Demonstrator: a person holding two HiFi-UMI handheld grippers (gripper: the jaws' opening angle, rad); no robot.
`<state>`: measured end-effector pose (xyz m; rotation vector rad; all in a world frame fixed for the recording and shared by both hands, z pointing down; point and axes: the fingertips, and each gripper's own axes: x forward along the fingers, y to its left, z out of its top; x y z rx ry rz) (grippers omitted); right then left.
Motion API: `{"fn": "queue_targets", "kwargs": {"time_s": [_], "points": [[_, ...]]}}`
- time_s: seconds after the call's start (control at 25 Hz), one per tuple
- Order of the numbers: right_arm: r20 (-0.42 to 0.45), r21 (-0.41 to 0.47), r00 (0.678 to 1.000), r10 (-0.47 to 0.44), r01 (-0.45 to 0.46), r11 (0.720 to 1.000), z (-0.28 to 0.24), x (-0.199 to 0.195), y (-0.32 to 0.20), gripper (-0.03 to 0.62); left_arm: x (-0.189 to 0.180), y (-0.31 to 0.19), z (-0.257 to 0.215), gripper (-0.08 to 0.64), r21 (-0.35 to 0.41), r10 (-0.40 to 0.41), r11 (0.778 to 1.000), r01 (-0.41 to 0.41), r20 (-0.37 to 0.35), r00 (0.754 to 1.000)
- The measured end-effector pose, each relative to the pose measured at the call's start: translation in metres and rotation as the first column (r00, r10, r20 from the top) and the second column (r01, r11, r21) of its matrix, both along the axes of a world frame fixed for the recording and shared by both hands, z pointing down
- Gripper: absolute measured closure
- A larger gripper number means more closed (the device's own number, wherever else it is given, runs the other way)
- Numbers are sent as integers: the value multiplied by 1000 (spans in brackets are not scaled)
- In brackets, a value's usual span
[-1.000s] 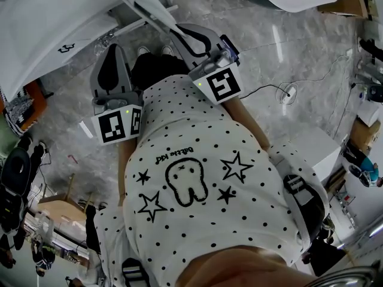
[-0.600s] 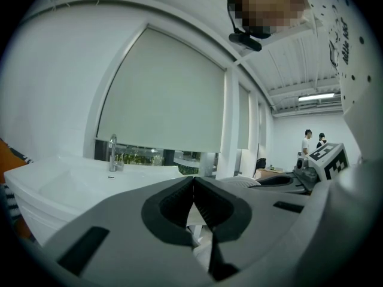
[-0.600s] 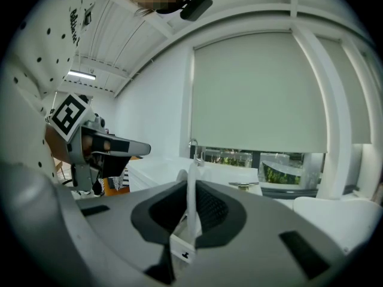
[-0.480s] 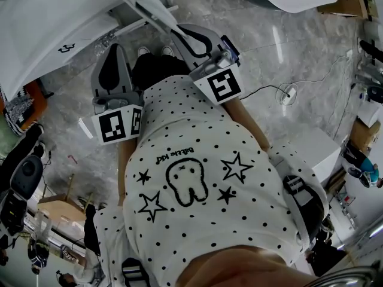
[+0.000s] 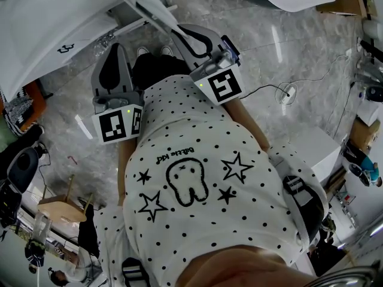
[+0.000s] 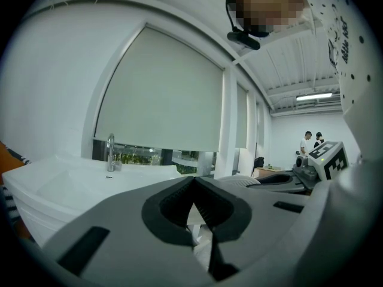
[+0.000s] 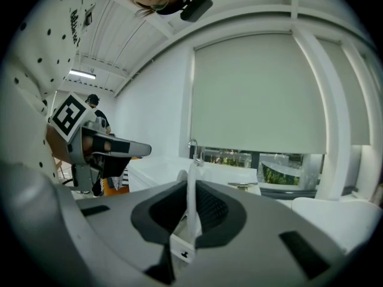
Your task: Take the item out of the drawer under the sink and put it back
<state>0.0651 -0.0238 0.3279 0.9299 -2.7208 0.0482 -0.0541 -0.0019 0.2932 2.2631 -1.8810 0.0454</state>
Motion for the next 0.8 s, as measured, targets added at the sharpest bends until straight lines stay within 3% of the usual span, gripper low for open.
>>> {"fn": "queue_targets", "kwargs": {"time_s": [0.8], "points": [[-1, -2, 1000, -5, 5, 1000, 0, -1, 2, 551, -5, -4, -3, 555, 11, -15, 1000, 15, -18, 1000]]}}
